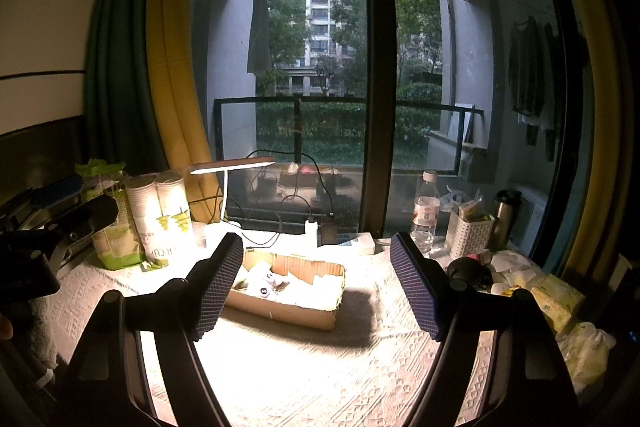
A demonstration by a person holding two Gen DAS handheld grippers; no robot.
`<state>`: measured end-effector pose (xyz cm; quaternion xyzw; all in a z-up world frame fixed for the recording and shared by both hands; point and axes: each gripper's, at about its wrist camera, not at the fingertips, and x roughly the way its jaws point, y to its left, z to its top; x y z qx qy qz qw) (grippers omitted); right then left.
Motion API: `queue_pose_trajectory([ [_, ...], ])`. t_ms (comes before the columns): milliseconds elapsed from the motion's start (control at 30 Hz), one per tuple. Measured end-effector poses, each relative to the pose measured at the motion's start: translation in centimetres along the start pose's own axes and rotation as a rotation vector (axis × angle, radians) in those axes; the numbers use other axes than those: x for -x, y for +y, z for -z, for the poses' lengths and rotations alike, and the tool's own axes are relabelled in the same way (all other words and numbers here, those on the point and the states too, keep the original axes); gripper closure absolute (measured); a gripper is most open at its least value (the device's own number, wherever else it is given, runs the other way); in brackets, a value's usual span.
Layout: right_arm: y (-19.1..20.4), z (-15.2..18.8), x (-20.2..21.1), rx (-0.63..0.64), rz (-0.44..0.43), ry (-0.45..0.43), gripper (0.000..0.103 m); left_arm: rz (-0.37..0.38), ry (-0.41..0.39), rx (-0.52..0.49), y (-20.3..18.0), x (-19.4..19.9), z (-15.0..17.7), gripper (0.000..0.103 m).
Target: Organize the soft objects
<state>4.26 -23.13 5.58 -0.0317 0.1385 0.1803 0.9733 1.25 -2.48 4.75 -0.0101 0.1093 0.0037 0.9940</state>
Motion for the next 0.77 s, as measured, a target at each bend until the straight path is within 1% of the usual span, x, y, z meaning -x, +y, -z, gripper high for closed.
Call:
queue_pose_trajectory([
  [633,0.06,0.36,-0.24,0.0,0.0,0.005,0.024,0.002,0.002,0.0,-0.08,0.03,0.05,0.005],
  [767,0.15,0.67,-0.31,0.003,-0.001,0.012,0.024,0.018,0.018,-0.004,-0.59,-0.17,0.8,0.005],
])
